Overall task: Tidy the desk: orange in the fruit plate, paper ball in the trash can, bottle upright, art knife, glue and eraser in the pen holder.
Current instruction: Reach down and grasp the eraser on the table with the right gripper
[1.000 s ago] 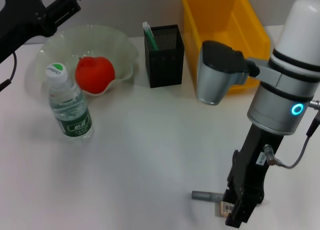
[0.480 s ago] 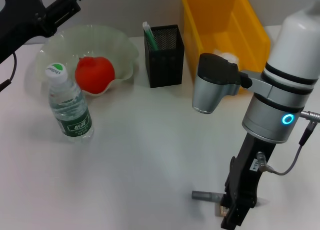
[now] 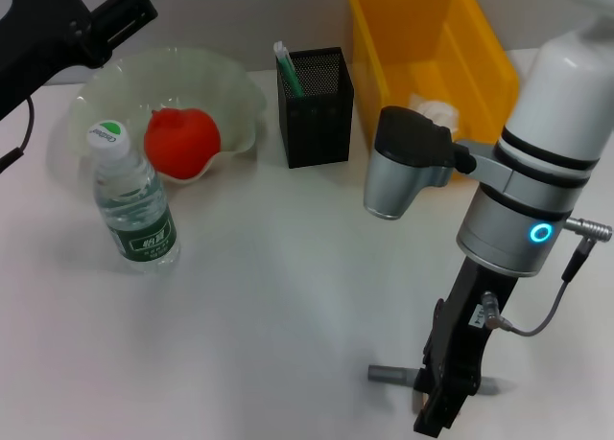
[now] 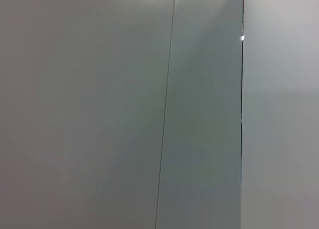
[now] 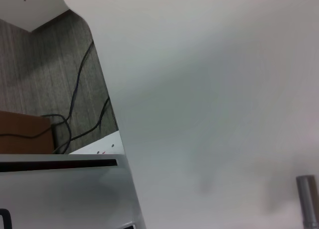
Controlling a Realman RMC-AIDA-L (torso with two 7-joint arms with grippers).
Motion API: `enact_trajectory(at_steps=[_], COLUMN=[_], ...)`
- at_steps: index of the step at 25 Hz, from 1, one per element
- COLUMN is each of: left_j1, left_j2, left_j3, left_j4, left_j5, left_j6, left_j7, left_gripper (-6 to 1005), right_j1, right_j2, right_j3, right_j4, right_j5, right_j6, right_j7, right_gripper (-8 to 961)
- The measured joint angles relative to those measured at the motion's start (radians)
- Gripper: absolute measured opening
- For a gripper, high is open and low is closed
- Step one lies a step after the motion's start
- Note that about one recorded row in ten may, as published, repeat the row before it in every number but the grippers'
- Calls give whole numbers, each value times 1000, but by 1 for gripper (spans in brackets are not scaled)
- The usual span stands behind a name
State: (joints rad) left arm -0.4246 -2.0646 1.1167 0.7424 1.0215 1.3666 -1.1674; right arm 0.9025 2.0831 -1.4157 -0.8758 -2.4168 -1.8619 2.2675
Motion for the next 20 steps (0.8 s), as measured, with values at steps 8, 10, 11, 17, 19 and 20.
enact_trajectory(at_steps=[8, 10, 11, 17, 19, 20], left_j1=[0, 0, 0, 1, 1, 2], left_j2=[0, 0, 0, 0, 0, 0], left_j3=[0, 0, 0, 0, 0, 0], left_j4=[0, 0, 0, 0, 0, 0], left_j5=[0, 0, 0, 0, 0, 0], left_j6=[0, 0, 0, 0, 0, 0], left_j7=[1, 4, 5, 10, 10, 10], left_gripper=[725, 725, 725, 725, 725, 725], right_j1=[15, 18, 19, 20, 25, 29], right_j2=[0, 1, 1, 3, 4, 4], right_j3=[0, -2, -6, -54, -66, -69], right_j4=[56, 70, 73, 81, 90, 96], right_j5=[2, 3, 3, 7, 7, 8], right_j6=[45, 59, 65, 102, 114, 118], right_j7=[-23, -28, -28, -28, -25, -23], right_gripper=[533, 533, 533, 533, 533, 533])
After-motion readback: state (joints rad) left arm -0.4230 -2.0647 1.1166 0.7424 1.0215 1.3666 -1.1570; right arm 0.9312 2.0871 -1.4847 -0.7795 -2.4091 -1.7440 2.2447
